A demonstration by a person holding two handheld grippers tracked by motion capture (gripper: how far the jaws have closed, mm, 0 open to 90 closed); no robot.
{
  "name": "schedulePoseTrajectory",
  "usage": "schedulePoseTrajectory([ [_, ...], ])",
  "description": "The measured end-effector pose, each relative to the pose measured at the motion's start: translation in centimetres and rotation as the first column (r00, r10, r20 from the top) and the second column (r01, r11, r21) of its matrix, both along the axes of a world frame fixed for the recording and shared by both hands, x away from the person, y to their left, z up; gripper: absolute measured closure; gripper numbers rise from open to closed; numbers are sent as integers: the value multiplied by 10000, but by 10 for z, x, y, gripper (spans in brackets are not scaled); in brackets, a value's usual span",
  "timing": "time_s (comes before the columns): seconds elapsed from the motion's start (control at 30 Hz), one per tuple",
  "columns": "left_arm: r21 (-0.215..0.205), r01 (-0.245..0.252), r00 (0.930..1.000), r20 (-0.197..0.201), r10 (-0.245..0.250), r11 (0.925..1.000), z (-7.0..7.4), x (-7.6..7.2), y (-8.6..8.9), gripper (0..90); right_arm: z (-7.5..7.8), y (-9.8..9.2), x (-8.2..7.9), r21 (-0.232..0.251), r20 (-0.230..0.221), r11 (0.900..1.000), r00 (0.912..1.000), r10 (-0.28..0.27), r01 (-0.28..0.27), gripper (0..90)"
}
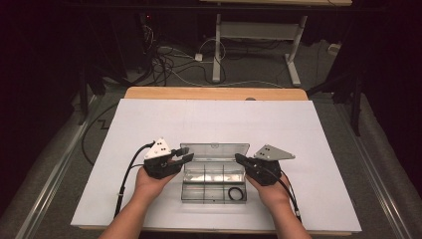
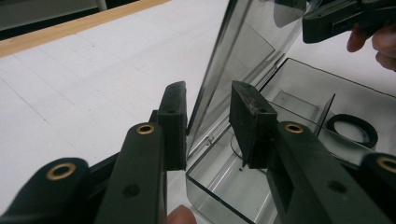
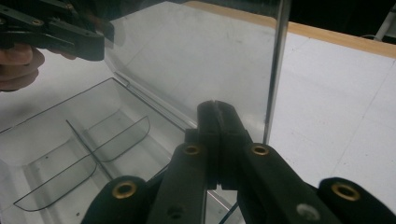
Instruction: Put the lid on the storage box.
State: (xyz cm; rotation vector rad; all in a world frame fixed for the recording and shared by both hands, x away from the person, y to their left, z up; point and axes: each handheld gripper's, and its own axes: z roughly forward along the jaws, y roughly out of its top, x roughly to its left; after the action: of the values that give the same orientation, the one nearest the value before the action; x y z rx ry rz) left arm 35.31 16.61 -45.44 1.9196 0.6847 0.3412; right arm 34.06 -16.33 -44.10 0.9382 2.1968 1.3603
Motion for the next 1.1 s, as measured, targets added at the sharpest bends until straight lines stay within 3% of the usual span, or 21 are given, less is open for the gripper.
schedulePoseTrajectory([
  [0.5, 49, -108, 9999, -114, 109, 9999, -3, -10, 6, 616, 3, -2, -12, -46, 160, 10000, 9999, -3, 3, 900],
  [0.9, -225, -117, 9974, -709, 101, 9997, -11, -32, 28, 580, 1, -4, -19, -60, 199, 10000, 9998, 51, -49, 900],
  [1.0, -433, -100, 9950, -994, 57, 9990, -13, -37, 30, 621, 0, -4, -21, -64, 180, 10000, 9998, 57, -56, 900],
  [1.1, -621, -47, 9925, -1225, -30, 9981, -15, -40, 29, 757, -2, -5, -23, -41, 158, 10000, 9999, 65, -65, 900],
])
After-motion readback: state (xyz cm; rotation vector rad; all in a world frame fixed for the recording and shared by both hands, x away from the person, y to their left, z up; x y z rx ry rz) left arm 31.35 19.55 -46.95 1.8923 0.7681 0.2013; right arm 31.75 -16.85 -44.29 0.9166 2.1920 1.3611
